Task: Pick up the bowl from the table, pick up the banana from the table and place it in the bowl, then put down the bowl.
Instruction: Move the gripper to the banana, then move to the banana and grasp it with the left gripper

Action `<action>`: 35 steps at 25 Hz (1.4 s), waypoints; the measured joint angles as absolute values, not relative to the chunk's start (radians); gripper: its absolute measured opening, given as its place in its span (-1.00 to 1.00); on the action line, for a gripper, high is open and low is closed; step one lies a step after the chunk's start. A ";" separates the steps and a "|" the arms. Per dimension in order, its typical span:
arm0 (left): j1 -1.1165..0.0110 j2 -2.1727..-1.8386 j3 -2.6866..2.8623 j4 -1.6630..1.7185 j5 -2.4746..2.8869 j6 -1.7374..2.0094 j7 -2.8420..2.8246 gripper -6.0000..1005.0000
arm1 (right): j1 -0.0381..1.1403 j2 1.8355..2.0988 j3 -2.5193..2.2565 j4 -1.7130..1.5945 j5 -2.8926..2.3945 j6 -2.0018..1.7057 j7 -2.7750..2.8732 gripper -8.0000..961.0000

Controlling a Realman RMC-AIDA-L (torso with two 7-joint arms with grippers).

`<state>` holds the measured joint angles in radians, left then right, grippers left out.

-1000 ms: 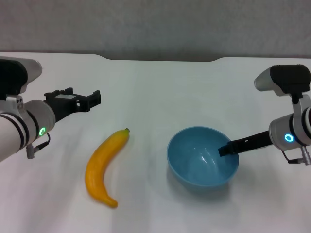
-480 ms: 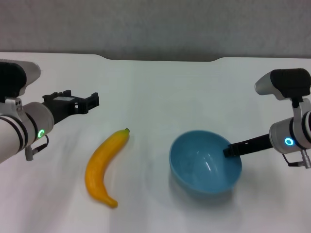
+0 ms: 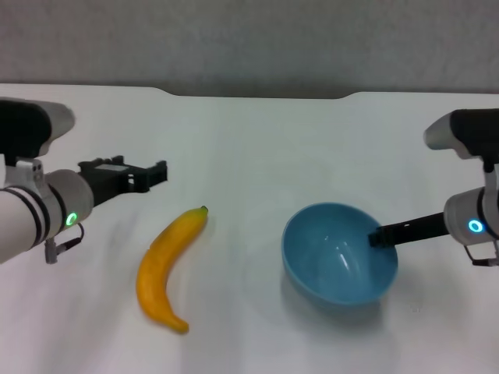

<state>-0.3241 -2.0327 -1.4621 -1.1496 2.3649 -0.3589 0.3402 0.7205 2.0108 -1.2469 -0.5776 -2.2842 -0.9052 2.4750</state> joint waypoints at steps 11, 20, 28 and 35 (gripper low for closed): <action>-0.355 -2.030 -1.495 -1.204 2.373 -0.592 0.412 0.60 | 0.652 2.009 -1.244 -0.714 -2.282 -0.930 2.502 -0.91; -0.356 -2.034 -1.484 -1.124 2.376 -0.541 0.477 0.60 | 0.649 2.011 -1.249 -0.740 -2.270 -0.943 2.503 -0.91; -0.392 -2.034 -1.456 -1.038 2.378 -0.522 0.497 0.62 | 0.644 2.011 -1.247 -0.741 -2.270 -0.944 2.503 -0.91; -0.401 -2.034 -1.397 -1.027 2.378 -0.524 0.497 0.78 | 0.639 2.010 -1.245 -0.741 -2.270 -0.943 2.504 -0.91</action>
